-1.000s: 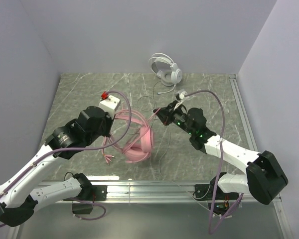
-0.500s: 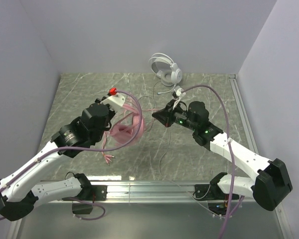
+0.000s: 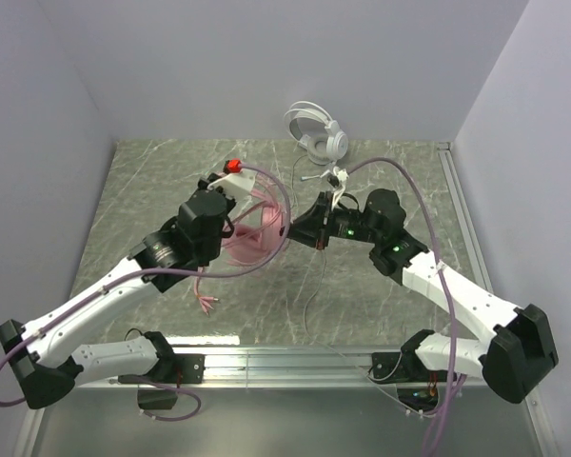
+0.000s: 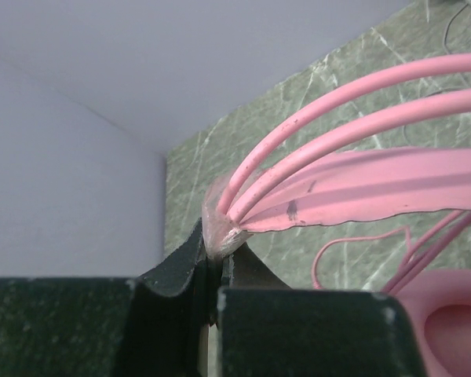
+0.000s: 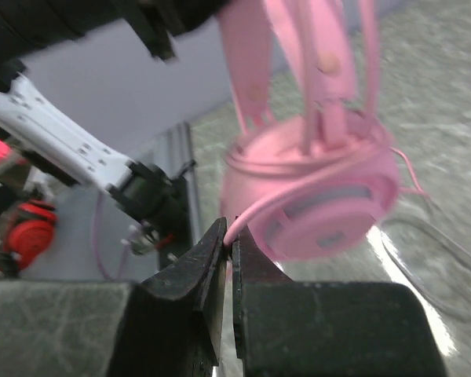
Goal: Wrap the headphones
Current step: Wrap the headphone cable with the right arm
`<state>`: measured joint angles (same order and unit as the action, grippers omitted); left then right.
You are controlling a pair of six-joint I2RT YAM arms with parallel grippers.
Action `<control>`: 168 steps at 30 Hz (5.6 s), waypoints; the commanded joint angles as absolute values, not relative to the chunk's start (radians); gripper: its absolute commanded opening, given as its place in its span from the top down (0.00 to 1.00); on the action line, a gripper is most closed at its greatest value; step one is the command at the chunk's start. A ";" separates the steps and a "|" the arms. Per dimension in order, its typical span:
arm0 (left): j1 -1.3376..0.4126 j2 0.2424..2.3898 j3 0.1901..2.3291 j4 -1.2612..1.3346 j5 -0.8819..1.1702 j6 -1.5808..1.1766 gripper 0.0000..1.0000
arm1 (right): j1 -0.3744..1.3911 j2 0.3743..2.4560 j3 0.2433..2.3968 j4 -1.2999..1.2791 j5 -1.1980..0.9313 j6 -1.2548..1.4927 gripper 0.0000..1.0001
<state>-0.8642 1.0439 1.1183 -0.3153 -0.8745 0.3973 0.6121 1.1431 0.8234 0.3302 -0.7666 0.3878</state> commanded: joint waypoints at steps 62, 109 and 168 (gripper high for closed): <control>-0.661 1.160 1.215 -0.442 -0.905 -0.692 1.00 | 0.767 1.644 0.784 1.763 -0.713 1.086 0.63; -0.614 1.115 1.273 -0.505 -0.874 -0.844 0.99 | 0.989 1.635 0.692 1.187 0.018 0.562 0.71; -0.614 1.150 1.555 -0.792 -0.546 -0.917 1.00 | 1.138 1.997 1.019 1.663 0.726 -0.345 0.90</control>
<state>-0.6136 1.1625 1.4734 -0.8898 -0.5987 -0.8757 1.1423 2.0006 1.0023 1.3083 0.6956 -0.3054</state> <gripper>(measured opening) 0.070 0.124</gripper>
